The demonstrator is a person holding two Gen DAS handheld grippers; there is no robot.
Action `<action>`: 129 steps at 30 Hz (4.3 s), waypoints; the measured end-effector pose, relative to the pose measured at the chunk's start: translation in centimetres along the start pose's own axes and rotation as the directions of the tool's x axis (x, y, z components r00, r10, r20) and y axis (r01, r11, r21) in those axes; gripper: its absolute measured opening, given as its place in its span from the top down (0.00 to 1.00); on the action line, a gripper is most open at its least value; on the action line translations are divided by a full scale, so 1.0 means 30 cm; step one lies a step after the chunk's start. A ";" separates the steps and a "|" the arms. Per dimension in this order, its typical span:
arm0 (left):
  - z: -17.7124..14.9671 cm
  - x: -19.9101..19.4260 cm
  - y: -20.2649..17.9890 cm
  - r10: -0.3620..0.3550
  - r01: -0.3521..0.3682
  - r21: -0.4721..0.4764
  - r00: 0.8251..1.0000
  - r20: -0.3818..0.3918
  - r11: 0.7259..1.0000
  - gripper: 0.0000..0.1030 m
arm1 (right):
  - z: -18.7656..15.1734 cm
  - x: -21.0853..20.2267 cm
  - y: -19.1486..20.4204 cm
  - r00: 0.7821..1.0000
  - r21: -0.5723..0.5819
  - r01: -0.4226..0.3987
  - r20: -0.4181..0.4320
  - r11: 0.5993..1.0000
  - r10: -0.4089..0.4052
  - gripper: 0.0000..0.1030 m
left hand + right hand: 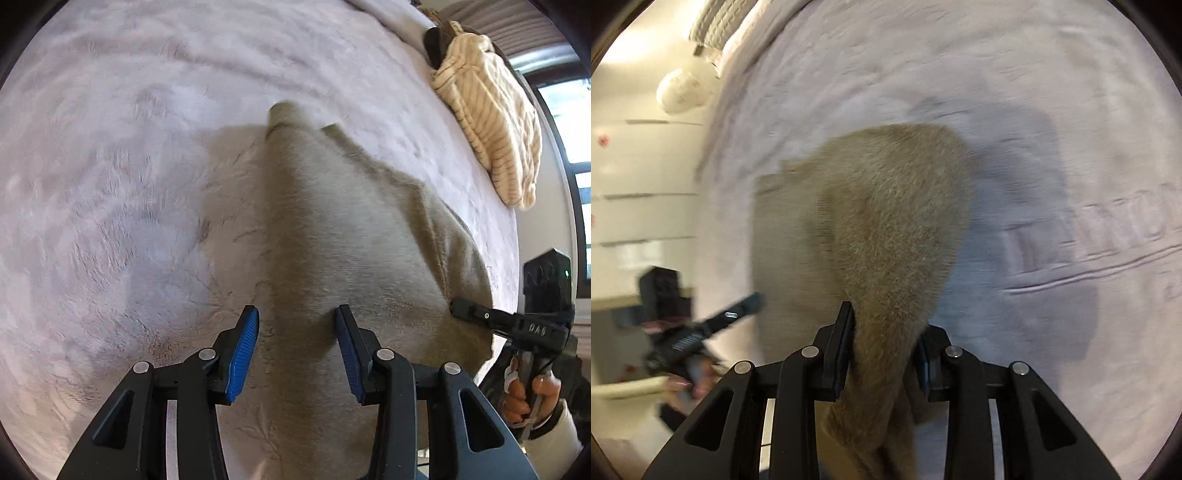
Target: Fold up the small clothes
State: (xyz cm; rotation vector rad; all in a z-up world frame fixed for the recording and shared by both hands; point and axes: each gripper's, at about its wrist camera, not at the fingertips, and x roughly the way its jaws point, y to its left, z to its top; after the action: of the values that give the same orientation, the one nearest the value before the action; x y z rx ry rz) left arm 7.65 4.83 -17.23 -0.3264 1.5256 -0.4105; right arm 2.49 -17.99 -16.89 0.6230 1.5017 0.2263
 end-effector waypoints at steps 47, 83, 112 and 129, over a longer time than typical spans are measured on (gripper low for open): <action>-0.173 -0.095 -0.165 0.324 -0.326 0.179 0.945 0.043 0.928 0.41 | -0.245 -0.052 0.115 0.939 -0.016 0.340 0.065 0.940 -0.338 0.94; -0.165 -0.144 -0.328 0.354 -0.358 0.144 0.934 0.054 0.922 0.19 | -0.243 -0.273 0.159 0.934 -0.014 0.354 0.068 0.935 -0.352 0.59; -0.143 -0.215 -0.380 0.373 -0.389 0.133 0.919 0.130 0.912 0.00 | -0.201 -0.315 0.252 0.870 -0.035 0.480 0.150 0.876 -0.470 0.00; -0.150 -0.217 -0.381 0.373 -0.389 0.133 0.919 0.131 0.912 0.00 | -0.214 -0.311 0.257 0.873 -0.023 0.471 0.153 0.882 -0.463 0.00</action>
State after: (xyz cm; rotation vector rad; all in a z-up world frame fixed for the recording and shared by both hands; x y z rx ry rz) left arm 2.54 -2.17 -6.36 0.0768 1.4059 -0.1965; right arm -2.69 -14.80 -4.61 0.2064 1.4539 -0.1468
